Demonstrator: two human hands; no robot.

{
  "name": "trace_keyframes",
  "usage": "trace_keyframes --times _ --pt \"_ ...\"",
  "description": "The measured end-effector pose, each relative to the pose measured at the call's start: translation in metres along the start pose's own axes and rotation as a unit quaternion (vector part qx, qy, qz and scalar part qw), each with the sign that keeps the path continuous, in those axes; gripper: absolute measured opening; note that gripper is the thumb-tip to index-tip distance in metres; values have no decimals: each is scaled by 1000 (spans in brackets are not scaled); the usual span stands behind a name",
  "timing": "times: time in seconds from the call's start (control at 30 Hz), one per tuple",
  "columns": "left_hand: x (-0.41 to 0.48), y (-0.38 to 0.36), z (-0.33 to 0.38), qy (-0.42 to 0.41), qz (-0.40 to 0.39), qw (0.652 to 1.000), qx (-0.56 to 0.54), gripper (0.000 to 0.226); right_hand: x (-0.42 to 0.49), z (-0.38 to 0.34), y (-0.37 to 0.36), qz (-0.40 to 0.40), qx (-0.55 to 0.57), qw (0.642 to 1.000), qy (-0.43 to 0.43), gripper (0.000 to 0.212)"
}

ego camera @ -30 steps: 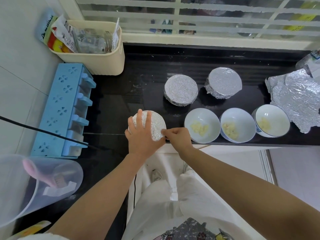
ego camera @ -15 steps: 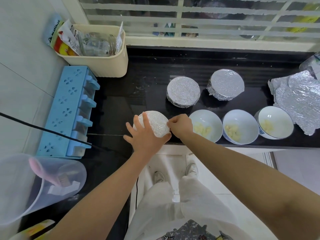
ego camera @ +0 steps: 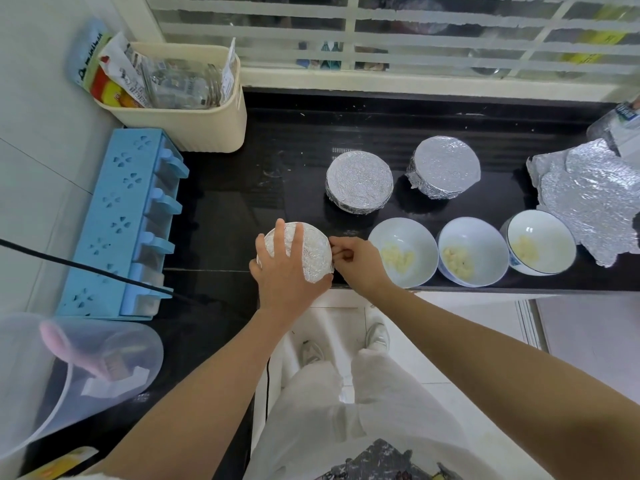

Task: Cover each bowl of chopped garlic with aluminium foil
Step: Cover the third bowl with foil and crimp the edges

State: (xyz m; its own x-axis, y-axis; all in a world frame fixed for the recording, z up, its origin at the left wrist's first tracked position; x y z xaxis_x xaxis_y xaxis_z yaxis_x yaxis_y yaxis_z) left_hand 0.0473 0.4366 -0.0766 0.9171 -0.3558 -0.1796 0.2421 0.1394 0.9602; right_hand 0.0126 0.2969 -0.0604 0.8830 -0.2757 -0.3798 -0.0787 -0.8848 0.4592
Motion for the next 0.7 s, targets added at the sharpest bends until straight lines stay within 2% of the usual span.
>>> trace_keyframes --times 0.17,0.4,0.7 --pt "0 0 -1 -1 -8 1000 3 106 -14 11 -5 38 32 999 -20 29" --pt "0 0 0 1 -9 1000 2 107 -15 12 -4 66 -47 995 -55 8" --pt "0 -1 0 11 6 1000 12 105 -13 6 -3 67 -99 991 -53 12"
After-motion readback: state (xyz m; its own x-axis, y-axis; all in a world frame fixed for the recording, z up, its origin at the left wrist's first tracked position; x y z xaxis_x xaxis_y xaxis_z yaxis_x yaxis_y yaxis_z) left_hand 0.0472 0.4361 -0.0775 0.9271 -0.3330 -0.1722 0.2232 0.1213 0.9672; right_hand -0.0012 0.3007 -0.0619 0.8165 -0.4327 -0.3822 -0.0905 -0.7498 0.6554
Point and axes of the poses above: each hand's wrist, its own x-axis towards the middle knuckle, its own y-axis out of the back of the hand, z = x × y, the point moved 4 cm from there along x, towards the middle knuckle, and after that the axes turned 3 degrees about -z, right-handed, at the moved point
